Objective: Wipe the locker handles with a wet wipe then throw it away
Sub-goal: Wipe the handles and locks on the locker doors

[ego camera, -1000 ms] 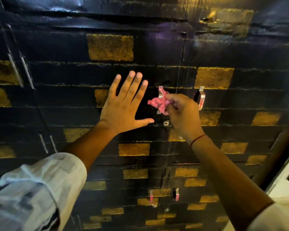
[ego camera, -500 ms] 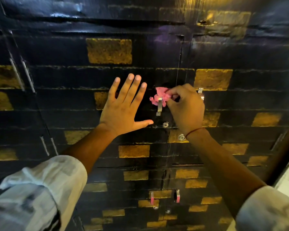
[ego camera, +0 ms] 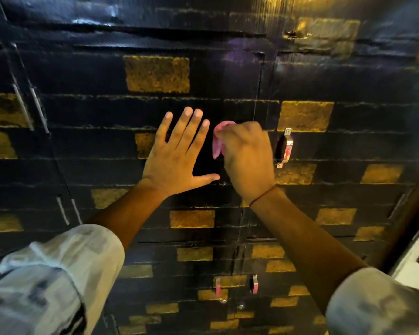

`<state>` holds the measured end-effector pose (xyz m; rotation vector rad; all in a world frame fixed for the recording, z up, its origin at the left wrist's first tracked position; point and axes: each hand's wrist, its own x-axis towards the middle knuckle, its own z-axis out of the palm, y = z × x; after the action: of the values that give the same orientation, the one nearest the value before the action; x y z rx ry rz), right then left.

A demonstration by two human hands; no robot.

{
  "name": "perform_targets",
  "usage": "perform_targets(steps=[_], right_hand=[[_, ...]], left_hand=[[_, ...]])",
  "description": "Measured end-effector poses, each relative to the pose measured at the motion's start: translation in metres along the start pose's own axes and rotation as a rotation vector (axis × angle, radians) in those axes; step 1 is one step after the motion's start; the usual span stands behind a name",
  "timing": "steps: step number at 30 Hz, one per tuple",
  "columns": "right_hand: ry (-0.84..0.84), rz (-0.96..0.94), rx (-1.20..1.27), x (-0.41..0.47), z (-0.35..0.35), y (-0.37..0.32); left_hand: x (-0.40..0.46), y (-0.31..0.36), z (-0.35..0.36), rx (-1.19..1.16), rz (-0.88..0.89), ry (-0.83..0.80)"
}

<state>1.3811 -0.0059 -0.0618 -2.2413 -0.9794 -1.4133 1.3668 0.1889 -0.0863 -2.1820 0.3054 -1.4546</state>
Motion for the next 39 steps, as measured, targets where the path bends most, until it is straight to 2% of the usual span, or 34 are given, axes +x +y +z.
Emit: perform_targets(steps=[2,7,11,16,18,21,23,27,30,35,37,39], right_hand=[[-0.003,-0.044,-0.190,-0.015,0.006,-0.007],[-0.115,-0.183,-0.388,-0.053,0.010,0.001],[-0.156,-0.261,-0.463,-0.057,0.008,0.007],[-0.082,-0.308,-0.480,-0.047,-0.001,0.006],[-0.095,-0.325,-0.419,-0.044,-0.004,0.002],[-0.137,-0.335,-0.161,-0.040,-0.009,0.004],[-0.108,-0.267,0.000,-0.043,-0.016,0.007],[-0.017,-0.066,0.220,-0.051,-0.036,0.017],[0.045,0.054,0.346,-0.051,-0.055,0.033],[0.089,0.115,0.357,-0.053,-0.080,0.068],[0.109,0.117,0.340,-0.053,-0.082,0.085],[0.148,0.153,0.205,-0.051,-0.080,0.101]], left_hand=[[-0.001,0.000,0.000,-0.006,0.003,0.003],[-0.001,0.000,0.000,-0.032,-0.002,0.002],[-0.002,0.000,-0.001,-0.045,0.010,-0.005],[-0.003,-0.002,-0.002,-0.047,0.016,-0.029],[-0.002,-0.003,-0.004,-0.044,0.026,-0.047],[-0.003,-0.003,-0.009,-0.064,0.026,-0.076],[-0.002,-0.002,-0.016,-0.124,-0.011,-0.049],[0.019,0.019,-0.039,-0.386,-0.081,0.067],[0.048,0.048,-0.058,-0.611,-0.101,0.015],[0.086,0.085,-0.069,-0.535,-0.026,0.015],[0.096,0.096,-0.067,-0.568,-0.056,0.036],[0.104,0.104,-0.063,-0.563,-0.102,0.055]])
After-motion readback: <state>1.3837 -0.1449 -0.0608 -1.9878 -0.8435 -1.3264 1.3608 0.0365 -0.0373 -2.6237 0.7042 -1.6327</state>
